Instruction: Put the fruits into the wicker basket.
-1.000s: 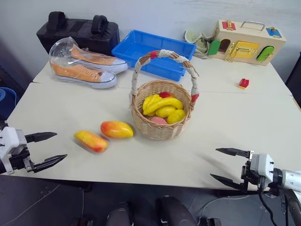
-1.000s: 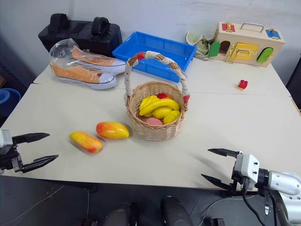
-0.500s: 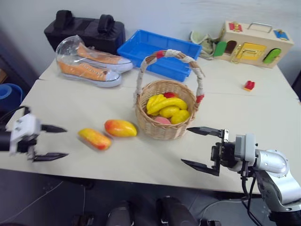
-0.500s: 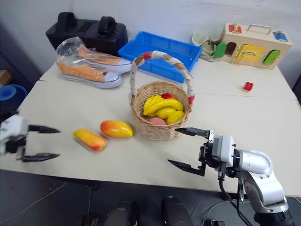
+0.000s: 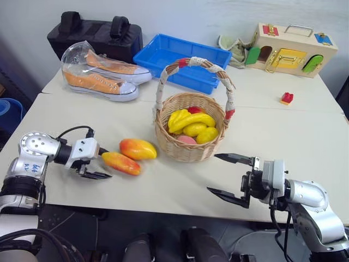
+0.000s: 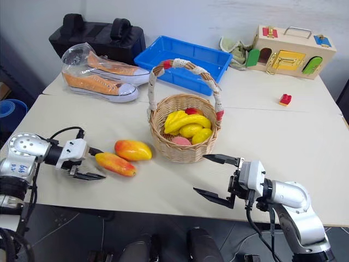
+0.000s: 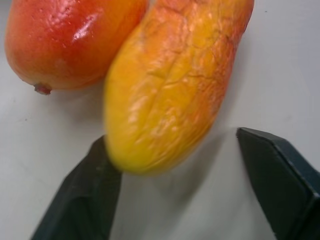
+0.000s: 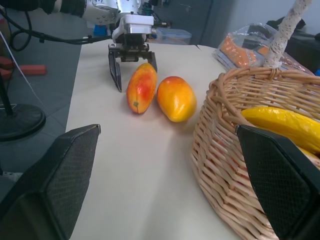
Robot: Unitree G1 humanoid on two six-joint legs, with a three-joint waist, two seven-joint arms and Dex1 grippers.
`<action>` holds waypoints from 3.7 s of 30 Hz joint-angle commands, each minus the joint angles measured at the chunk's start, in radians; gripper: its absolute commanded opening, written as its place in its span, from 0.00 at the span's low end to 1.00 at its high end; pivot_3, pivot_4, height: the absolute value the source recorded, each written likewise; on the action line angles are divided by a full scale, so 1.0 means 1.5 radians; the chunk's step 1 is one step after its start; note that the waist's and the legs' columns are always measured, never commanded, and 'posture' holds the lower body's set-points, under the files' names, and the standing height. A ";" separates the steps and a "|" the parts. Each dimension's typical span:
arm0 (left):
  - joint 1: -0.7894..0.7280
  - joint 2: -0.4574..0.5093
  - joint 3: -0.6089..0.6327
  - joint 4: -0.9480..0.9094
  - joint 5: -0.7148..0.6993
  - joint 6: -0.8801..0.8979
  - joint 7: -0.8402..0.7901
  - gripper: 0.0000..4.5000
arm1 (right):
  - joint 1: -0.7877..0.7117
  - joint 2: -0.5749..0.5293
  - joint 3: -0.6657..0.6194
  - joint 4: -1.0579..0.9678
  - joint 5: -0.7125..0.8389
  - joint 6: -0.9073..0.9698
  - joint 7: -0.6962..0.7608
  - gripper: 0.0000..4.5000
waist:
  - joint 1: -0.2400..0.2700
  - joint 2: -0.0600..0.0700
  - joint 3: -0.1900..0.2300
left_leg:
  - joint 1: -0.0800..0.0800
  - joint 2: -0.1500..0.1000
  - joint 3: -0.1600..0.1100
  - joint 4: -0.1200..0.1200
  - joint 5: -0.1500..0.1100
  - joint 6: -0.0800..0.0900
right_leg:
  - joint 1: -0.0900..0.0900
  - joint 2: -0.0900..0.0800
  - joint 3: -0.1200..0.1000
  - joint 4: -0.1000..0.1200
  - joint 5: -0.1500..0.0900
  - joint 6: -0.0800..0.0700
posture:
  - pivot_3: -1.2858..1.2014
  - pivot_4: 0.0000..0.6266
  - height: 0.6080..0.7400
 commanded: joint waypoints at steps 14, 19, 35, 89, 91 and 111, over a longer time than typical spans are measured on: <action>0.084 0.004 0.063 -0.153 -0.103 0.079 -0.016 0.46 | 0.031 -0.001 -0.020 0.003 -0.010 -0.015 -0.008 1.00 | 0.001 0.000 0.000 | 0.000 0.000 -0.001 0.003 -0.001 0.000 | 0.001 0.000 -0.001 0.002 0.000 0.000 | 0.52 0.24 1.00; 0.211 0.091 0.185 -0.464 -0.310 0.345 0.011 0.46 | 0.082 -0.019 -0.078 -0.005 -0.002 -0.012 -0.017 1.00 | -0.004 -0.002 0.000 | 0.000 0.001 -0.001 0.003 -0.002 0.000 | 0.000 0.000 -0.001 0.003 0.000 0.000 | 0.52 0.24 1.00; -0.073 -0.193 0.015 -0.589 -0.248 0.704 0.496 0.46 | 0.090 0.045 -0.223 -0.039 0.034 0.015 -0.192 1.00 | 0.010 0.002 0.000 | 0.001 -0.001 -0.003 0.003 -0.001 -0.001 | 0.005 0.002 0.001 0.000 -0.001 0.002 | 0.52 0.24 1.00; -0.246 -0.156 -0.071 0.164 0.065 0.078 -0.042 0.98 | 0.086 0.011 -0.104 -0.081 0.034 0.061 -0.079 1.00 | 0.002 0.001 0.000 | 0.001 -0.001 0.000 0.004 -0.002 0.000 | 0.003 -0.004 -0.007 0.002 -0.003 0.001 | 0.52 0.24 1.00; -0.249 -0.160 -0.074 0.177 0.069 0.072 -0.040 0.90 | 0.083 0.013 -0.103 -0.087 0.036 0.074 -0.088 1.00 | 0.002 0.001 0.000 | 0.001 -0.001 0.000 0.004 -0.002 0.000 | 0.003 -0.004 -0.007 0.003 -0.003 0.001 | 0.52 0.24 1.00; -0.220 -0.306 -0.011 -0.389 -0.184 0.654 0.423 0.75 | 0.085 0.063 -0.161 -0.141 0.095 0.128 -0.218 1.00 | 0.020 0.000 0.000 | 0.000 -0.003 -0.003 0.006 -0.001 0.002 | 0.005 -0.006 -0.007 0.003 -0.003 0.003 | 0.52 0.24 1.00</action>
